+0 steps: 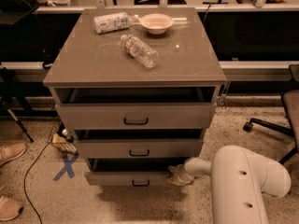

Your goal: Open bottom drawer

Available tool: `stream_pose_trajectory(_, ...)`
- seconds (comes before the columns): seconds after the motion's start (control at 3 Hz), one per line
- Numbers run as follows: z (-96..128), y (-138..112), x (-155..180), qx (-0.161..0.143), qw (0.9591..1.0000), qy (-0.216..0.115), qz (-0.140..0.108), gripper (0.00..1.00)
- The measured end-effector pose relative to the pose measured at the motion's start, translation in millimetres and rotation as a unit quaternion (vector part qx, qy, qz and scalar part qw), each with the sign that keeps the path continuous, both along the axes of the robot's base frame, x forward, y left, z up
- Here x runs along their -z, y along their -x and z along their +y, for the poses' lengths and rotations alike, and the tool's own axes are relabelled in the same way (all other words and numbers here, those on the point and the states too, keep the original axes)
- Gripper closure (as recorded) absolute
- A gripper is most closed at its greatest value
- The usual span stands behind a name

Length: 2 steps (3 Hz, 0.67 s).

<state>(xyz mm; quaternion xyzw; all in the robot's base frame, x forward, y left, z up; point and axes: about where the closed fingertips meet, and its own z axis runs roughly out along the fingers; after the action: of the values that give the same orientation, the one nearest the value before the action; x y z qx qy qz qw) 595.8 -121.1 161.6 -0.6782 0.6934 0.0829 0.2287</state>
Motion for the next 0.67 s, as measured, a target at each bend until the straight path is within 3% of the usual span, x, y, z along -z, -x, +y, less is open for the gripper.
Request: stream_pose_trajectory(0.67, 0.1, 0.1, -3.4, 0.0, 1.0, 0.0, 0.0, 1.0)
